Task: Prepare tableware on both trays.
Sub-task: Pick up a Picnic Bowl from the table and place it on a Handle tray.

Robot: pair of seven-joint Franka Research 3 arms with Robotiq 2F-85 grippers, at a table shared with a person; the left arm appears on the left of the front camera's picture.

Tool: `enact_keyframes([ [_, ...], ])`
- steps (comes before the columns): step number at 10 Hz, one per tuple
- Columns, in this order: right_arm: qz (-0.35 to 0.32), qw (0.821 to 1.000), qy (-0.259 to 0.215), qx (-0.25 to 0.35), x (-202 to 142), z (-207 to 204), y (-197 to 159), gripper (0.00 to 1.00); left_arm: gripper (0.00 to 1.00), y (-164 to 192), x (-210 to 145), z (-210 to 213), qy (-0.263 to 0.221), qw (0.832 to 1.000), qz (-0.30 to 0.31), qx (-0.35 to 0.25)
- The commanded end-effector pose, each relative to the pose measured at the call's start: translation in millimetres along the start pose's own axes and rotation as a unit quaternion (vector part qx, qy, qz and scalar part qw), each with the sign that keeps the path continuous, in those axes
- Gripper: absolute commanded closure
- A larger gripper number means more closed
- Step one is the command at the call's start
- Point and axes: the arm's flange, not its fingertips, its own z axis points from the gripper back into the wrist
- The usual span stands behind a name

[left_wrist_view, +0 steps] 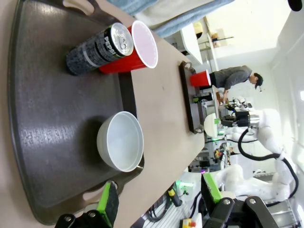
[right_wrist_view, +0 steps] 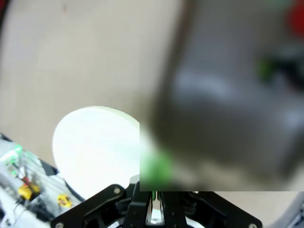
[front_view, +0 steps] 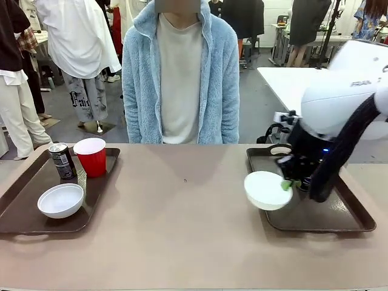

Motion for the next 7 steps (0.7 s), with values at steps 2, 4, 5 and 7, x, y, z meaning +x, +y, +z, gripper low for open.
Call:
enact_keyframes([
  [2,-0.025,0.999,-0.023,0.013,-15.9,7.3,-59.0,1.0,0.07,0.2,-0.6,2.3,-0.001,1.0,-0.009,-0.006],
  [4,-0.025,1.0,-0.014,0.006,-13.3,-4.3,-74.1,1.0,0.07,0.2,-0.6,2.3,-0.001,1.0,-0.009,-0.006],
  [5,-0.024,1.0,0.005,-0.003,-7.1,-16.2,-72.3,1.0,0.07,0.2,-0.6,2.3,-0.001,1.0,-0.009,-0.006],
  [7,-0.019,0.999,0.034,-0.018,3.0,-41.0,-70.5,1.0,0.07,0.2,-0.6,2.3,-0.001,1.0,-0.009,-0.006],
])
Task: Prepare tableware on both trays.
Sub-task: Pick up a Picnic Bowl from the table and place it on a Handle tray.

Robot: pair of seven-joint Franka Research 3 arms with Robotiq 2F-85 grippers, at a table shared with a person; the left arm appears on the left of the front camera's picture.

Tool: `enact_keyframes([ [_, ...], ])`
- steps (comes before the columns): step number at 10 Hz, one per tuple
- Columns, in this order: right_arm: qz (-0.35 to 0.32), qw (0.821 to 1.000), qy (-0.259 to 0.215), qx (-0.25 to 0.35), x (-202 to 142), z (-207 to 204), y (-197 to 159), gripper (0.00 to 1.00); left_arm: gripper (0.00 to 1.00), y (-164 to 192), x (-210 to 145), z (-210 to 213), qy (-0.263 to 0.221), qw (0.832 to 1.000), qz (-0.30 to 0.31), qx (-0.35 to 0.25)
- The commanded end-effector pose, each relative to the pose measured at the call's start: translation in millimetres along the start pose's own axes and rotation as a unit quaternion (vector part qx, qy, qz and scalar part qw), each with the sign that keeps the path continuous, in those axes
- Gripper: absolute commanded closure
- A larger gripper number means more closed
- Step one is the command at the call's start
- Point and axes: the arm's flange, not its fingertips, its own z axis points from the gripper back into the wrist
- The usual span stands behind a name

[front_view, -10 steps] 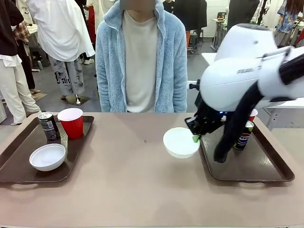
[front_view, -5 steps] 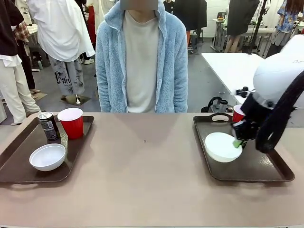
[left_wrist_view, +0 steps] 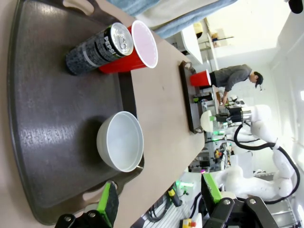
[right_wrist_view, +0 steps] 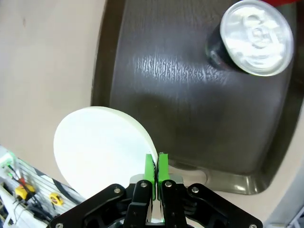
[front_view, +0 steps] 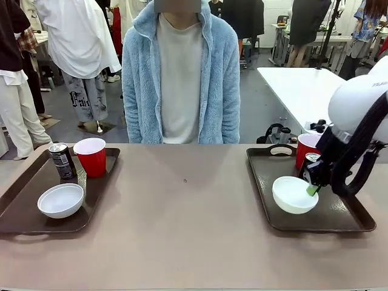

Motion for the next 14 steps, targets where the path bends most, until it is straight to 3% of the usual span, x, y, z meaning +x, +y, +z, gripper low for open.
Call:
enact_keyframes([
  [1,-0.001,0.999,0.02,-0.028,6.7,-27.3,-0.7,1.0,0.07,0.3,-0.7,2.4,-0.001,1.0,-0.009,-0.006],
  [4,-0.006,0.999,0.032,-0.033,17.6,-47.7,0.5,1.0,0.07,0.3,-0.7,2.4,-0.001,1.0,-0.009,-0.006],
  [5,-0.001,0.999,0.028,-0.033,18.0,-47.1,1.9,0.56,0.07,0.3,-0.7,2.4,-0.001,1.0,-0.009,-0.006],
  [6,0.004,0.999,0.026,-0.036,17.0,-44.0,2.5,0.37,0.07,0.3,-0.7,2.4,-0.001,1.0,-0.009,-0.006],
  [7,0.002,0.999,0.021,-0.039,14.7,-38.6,2.9,0.0,0.07,0.3,-0.7,2.4,-0.001,1.0,-0.009,-0.006],
  [9,0.012,0.999,0.007,-0.053,4.9,-19.5,12.1,0.0,0.07,0.3,-0.7,2.4,-0.001,1.0,-0.009,-0.006],
  [10,0.011,0.999,0.003,-0.051,-0.1,-3.5,18.2,0.13,0.07,0.3,-0.7,2.4,-0.001,1.0,-0.009,-0.006],
  [11,0.016,0.999,-0.009,-0.045,-6.6,13.7,24.2,0.02,0.07,0.3,-0.7,2.4,-0.001,1.0,-0.009,-0.006],
  [14,-0.005,0.999,-0.014,-0.049,-27.4,58.8,44.8,0.0,0.07,0.3,-0.7,2.4,-0.001,1.0,-0.009,-0.006],
])
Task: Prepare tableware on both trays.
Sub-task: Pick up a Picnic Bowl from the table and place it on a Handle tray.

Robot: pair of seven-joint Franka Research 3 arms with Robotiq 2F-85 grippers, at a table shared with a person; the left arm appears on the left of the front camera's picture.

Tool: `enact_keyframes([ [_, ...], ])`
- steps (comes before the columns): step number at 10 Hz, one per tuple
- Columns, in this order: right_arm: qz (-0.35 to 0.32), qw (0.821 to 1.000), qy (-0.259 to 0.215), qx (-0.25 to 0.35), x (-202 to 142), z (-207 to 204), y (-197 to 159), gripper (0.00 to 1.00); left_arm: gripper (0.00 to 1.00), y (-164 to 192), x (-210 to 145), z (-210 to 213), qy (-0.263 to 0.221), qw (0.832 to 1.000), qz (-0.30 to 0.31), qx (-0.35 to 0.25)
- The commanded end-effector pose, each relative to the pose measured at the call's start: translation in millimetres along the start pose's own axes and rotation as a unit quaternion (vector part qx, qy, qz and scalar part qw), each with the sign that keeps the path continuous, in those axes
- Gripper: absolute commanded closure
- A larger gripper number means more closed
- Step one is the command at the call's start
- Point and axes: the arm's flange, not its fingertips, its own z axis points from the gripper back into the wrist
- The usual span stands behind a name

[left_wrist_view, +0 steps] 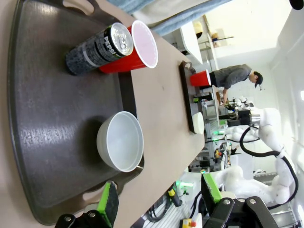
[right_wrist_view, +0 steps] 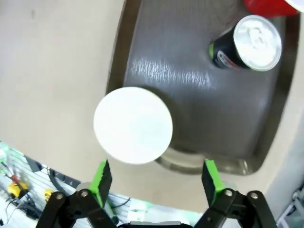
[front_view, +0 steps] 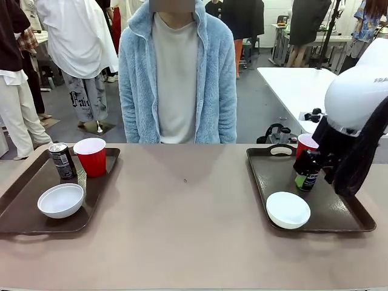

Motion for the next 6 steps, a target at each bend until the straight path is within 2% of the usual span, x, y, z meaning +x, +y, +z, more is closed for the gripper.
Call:
enact_keyframes([
  [1,-0.021,1.0,0.002,-0.013,-14.4,18.8,10.9,0.0,0.07,0.3,-0.7,2.7,-0.002,1.0,-0.009,-0.006],
  [2,-0.057,0.998,0.001,-0.015,-18.8,26.6,18.5,0.0,0.07,0.3,-0.7,2.7,-0.002,1.0,-0.009,-0.006],
  [3,-0.008,1.0,-0.001,-0.001,-8.0,13.3,5.5,0.0,0.07,0.3,-0.7,2.7,-0.002,1.0,-0.009,-0.006],
  [6,-0.008,1.0,-0.001,-0.001,-8.0,13.3,5.5,0.0,0.07,0.3,-0.7,2.7,-0.002,1.0,-0.009,-0.006],
])
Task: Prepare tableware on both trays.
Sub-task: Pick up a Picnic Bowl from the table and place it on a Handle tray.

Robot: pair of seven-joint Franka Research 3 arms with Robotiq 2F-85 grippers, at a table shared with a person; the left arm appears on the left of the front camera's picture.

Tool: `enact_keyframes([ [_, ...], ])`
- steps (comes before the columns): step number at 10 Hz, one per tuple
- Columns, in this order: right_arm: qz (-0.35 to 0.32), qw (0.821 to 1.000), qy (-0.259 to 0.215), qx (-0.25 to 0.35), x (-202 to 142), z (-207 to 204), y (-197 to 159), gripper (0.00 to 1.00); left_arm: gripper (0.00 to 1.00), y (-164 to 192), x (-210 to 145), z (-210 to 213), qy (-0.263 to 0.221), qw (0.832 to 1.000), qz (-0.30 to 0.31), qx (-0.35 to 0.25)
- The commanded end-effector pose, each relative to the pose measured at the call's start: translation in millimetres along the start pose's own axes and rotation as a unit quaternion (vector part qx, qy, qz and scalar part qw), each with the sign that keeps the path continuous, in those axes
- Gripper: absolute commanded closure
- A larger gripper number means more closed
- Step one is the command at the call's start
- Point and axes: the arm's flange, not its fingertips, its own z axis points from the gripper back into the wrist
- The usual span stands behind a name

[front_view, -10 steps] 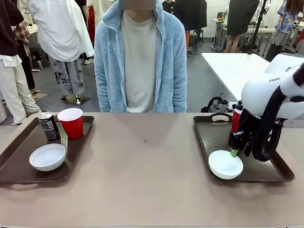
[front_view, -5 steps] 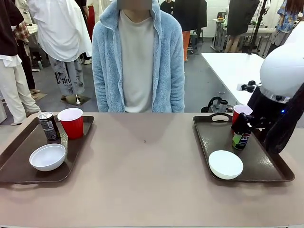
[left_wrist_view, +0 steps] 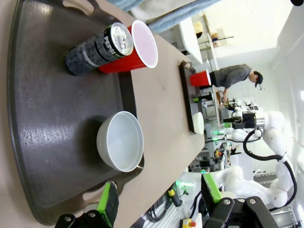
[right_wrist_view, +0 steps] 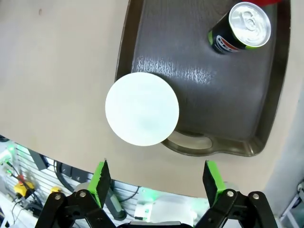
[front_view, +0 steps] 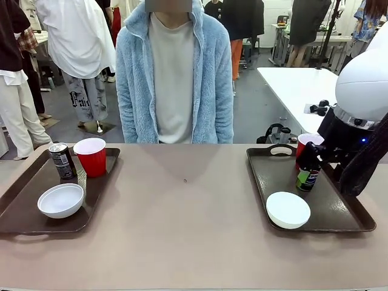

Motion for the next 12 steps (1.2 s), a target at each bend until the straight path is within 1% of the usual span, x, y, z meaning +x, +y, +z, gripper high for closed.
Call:
enact_keyframes([
  [1,0.01,1.0,-0.005,0.001,4.1,-3.4,-3.5,0.0,0.07,0.3,-0.7,2.7,-0.002,1.0,-0.009,-0.006],
  [5,0.01,1.0,-0.005,0.001,4.1,-3.4,-3.5,0.0,0.07,0.3,-0.7,2.7,-0.002,1.0,-0.009,-0.006],
  [6,0.0,1.0,0.001,0.001,1.2,-2.0,-1.1,0.0,0.07,0.3,-0.7,2.7,-0.002,1.0,-0.009,-0.006],
  [7,-0.002,0.974,0.008,0.227,-13.2,17.6,-26.2,0.0,0.07,0.3,-0.7,2.7,-0.002,1.0,-0.009,-0.006],
  [8,-0.016,0.943,-0.022,0.333,-22.2,26.8,-57.4,0.0,0.07,0.3,-0.7,2.7,-0.002,1.0,-0.009,-0.006],
  [9,-0.011,0.908,-0.045,0.416,-30.3,30.2,-88.1,0.0,0.07,0.3,-0.7,2.7,-0.002,1.0,-0.009,-0.006],
  [10,-0.023,0.888,-0.063,0.455,-36.7,16.6,-124.4,0.0,0.07,0.3,-0.7,2.7,-0.002,1.0,-0.009,-0.006],
  [11,-0.032,0.878,-0.067,0.473,-42.1,-5.1,-153.0,0.0,0.07,0.3,-0.7,2.7,-0.002,1.0,-0.009,-0.006],
  [12,-0.057,0.853,-0.079,0.512,-48.7,-25.1,-181.1,0.0,0.07,0.3,-0.7,2.7,-0.002,1.0,-0.009,-0.006],
])
